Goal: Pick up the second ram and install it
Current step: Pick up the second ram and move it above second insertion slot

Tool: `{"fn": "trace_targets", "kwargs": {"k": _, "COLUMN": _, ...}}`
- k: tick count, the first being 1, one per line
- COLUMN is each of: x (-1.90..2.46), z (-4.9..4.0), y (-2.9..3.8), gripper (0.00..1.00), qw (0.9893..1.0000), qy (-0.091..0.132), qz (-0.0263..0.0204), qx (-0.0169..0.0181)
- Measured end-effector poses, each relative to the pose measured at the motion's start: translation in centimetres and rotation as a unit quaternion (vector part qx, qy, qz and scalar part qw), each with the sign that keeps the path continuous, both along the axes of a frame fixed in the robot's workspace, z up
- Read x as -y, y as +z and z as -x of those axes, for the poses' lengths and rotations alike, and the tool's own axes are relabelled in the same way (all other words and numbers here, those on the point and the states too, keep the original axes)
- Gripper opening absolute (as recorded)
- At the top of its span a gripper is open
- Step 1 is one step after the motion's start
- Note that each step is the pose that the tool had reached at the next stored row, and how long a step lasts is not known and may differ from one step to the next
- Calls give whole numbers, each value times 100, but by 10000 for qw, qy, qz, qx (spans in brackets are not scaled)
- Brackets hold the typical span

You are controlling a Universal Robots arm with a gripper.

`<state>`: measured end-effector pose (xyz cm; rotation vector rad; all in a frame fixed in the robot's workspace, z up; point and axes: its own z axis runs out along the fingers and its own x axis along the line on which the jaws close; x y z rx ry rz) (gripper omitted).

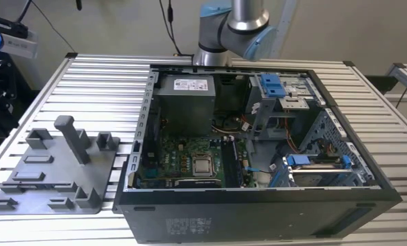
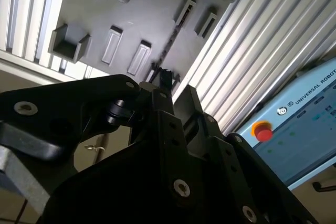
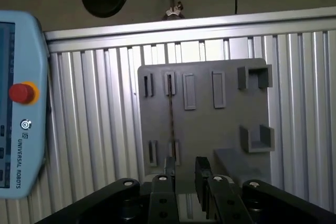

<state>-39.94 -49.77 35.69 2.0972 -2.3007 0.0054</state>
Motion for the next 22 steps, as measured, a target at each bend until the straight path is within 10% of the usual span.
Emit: {"fn": "trace_targets", "kwargs": {"k": 22, "x": 0, "z": 20, "y": -254, "gripper": 30, "qw": 10000, "qy": 4, "qz": -15, "qx": 3}}
